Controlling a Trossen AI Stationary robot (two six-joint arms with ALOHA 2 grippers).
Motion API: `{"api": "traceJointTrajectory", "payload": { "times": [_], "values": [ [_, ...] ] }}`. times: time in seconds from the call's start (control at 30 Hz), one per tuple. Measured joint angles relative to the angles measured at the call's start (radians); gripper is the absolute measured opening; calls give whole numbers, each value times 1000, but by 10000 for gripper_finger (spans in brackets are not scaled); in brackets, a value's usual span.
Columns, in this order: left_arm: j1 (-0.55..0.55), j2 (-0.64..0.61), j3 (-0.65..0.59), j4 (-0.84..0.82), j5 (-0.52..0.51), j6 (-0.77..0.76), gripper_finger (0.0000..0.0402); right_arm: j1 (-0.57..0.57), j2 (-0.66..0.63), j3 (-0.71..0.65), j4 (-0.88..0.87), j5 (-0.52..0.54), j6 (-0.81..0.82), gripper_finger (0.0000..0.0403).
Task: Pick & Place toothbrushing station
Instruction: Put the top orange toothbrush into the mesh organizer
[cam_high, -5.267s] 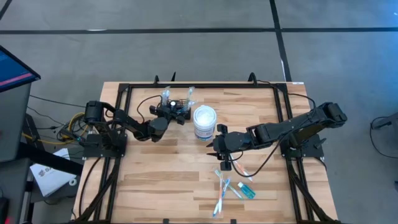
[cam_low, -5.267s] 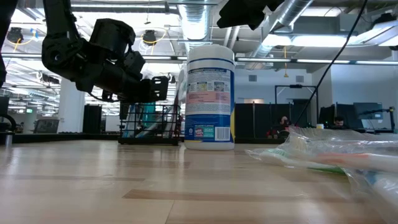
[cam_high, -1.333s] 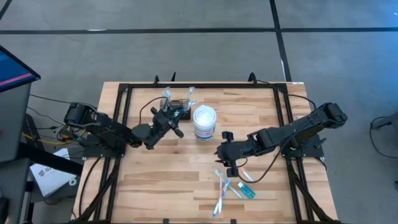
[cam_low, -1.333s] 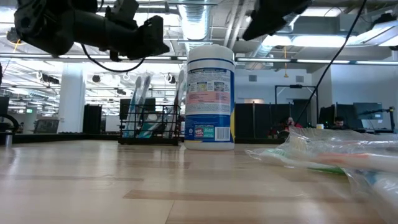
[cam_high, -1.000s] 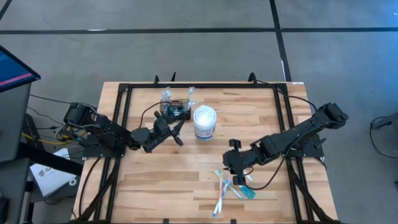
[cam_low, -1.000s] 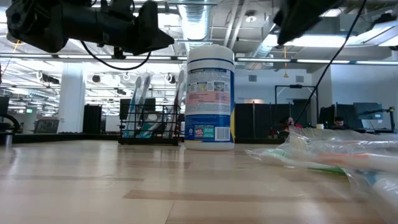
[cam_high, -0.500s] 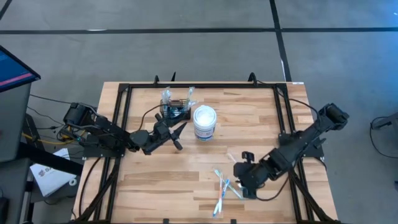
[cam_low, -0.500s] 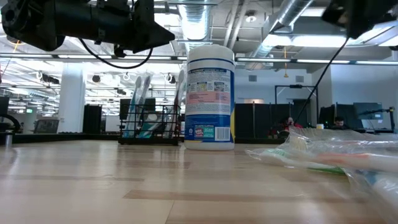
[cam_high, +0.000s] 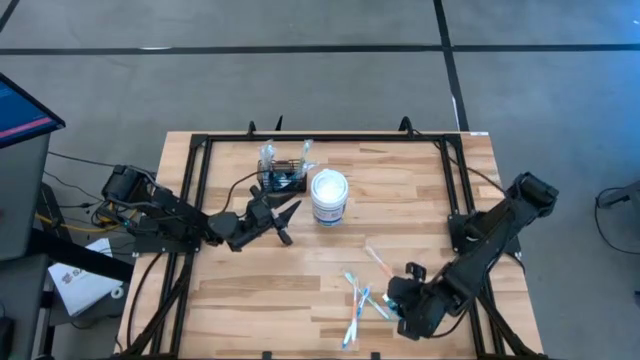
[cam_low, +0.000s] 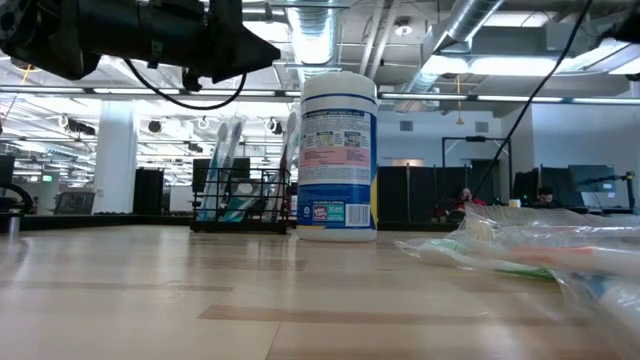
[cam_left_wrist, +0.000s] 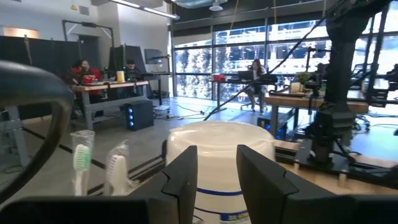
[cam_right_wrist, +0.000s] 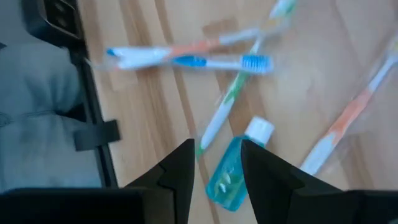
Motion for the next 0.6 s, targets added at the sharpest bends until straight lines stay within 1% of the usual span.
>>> {"api": "traceJointTrajectory", "payload": {
  "times": [0.1,0.3,0.6],
  "values": [
    [-18,0,0,0,0,0,106,15,55,0,0,-6,47,121],
    [-46,0,0,0,0,-26,106,43,123,0,-2,-28,195,123],
    [-91,0,0,-1,0,-26,106,66,163,1,-6,-64,307,123]
  ]
}}
